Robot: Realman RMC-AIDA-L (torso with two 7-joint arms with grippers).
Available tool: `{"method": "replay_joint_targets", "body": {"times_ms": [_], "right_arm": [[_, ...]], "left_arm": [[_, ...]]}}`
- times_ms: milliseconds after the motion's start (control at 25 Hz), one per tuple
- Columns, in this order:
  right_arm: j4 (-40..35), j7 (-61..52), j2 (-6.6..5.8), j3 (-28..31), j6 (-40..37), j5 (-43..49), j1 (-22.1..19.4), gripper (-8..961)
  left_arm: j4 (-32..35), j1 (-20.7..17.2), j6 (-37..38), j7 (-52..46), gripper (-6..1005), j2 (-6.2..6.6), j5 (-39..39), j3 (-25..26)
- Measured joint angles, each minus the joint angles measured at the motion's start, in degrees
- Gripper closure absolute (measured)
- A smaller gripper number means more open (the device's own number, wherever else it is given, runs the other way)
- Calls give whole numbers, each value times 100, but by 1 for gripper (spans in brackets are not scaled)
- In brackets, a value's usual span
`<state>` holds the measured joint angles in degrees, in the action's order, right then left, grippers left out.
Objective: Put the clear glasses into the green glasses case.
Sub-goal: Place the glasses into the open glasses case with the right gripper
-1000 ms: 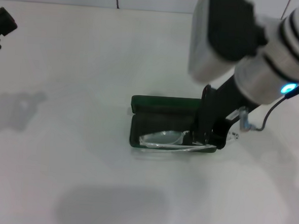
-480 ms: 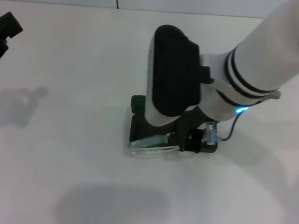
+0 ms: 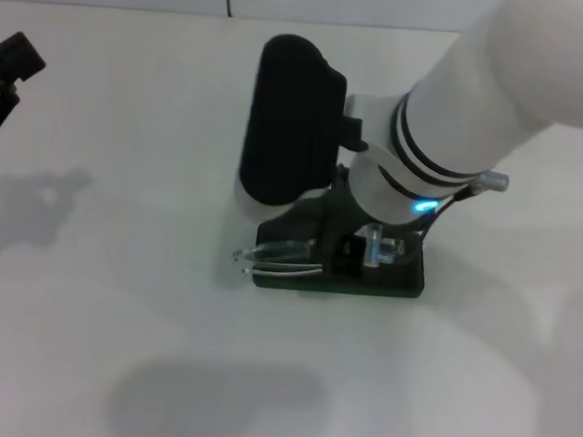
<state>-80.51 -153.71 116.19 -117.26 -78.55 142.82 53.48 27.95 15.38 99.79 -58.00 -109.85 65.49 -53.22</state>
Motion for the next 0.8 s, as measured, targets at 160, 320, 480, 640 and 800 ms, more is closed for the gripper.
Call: {"method": "replay_joint_targets", "body": {"times_ms": [160,320,480,640,800], "right_arm": [[-10,-284,0,-3,-106,110,105,898],[-42,-507,0,-7,-328,233,140,897],[-76,-654,0,-10,-545,359,155,897],[-37,-678,0,-19,-514,462,99,897],[18,-675,0,-32,-383,546,62,898]], "left_arm": [[0,-34,0,17,931,-5,4,66],[3,-38,0,17,931,-9,10,68],[5,-44,1,17,931,-10,17,68],[0,-45,2,38,931,-10,17,67],[0,-45,5,67,931,-16,22,66]]}}
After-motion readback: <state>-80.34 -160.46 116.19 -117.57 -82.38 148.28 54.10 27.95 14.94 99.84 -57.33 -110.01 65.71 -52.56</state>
